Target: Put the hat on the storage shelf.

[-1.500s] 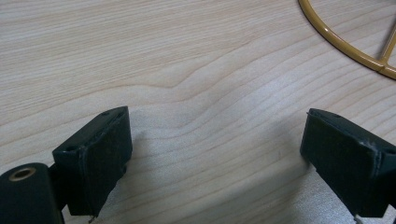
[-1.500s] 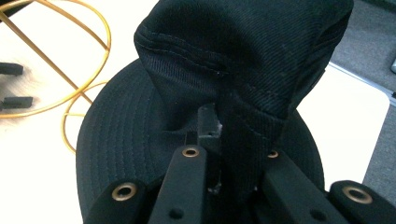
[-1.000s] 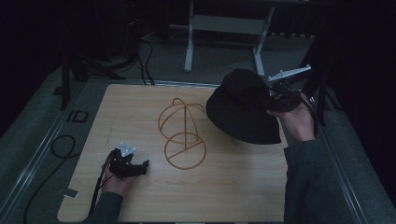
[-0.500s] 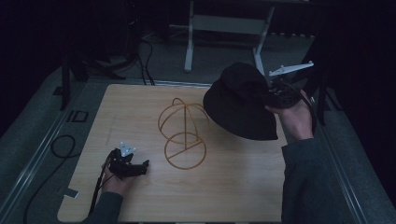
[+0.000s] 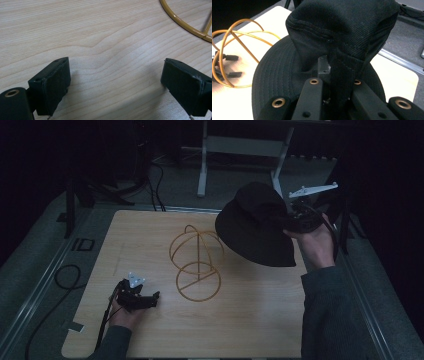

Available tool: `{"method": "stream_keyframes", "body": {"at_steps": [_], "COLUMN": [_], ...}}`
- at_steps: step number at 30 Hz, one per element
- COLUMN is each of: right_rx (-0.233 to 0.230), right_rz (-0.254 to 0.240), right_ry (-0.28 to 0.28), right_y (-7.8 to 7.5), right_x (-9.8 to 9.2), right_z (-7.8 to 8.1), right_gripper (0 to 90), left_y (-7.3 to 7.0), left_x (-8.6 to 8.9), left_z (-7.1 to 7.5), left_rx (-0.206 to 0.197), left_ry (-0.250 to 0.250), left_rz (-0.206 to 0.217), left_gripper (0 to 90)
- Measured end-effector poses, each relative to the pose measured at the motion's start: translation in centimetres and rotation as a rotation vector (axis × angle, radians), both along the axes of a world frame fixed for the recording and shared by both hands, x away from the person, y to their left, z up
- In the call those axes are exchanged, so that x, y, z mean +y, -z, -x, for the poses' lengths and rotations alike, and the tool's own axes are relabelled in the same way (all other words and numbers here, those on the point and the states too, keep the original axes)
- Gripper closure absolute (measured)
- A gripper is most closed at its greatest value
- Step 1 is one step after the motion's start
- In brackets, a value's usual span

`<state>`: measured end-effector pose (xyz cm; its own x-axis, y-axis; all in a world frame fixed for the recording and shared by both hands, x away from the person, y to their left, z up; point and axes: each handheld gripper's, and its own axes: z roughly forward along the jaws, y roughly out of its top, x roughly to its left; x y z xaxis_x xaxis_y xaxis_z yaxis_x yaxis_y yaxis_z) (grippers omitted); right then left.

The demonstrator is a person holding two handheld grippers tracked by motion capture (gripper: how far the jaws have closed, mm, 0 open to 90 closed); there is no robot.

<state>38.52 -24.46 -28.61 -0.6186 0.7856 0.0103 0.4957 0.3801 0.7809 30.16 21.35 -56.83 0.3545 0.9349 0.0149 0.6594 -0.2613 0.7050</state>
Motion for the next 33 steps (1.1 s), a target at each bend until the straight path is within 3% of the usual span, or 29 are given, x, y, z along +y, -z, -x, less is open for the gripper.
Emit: {"method": "stream_keyframes", "body": {"at_steps": [11,33], "right_rx": [-0.028,-0.079], "right_rz": [-0.041,-0.103], "right_ry": [-0.012,-0.093], "right_y": [-0.7,-1.7], "right_x": [0.2,1.9], "right_z": [0.2,0.3], "right_gripper": [87.7,87.7], "left_y": [0.0,0.0], "left_x": [0.0,0.0], "left_z": [0.0,0.0], "left_rx": [0.001,0.001], "left_ry": [0.001,0.001], "left_rz": [-0.001,-0.001], "left_gripper": [9.4,9.4]}}
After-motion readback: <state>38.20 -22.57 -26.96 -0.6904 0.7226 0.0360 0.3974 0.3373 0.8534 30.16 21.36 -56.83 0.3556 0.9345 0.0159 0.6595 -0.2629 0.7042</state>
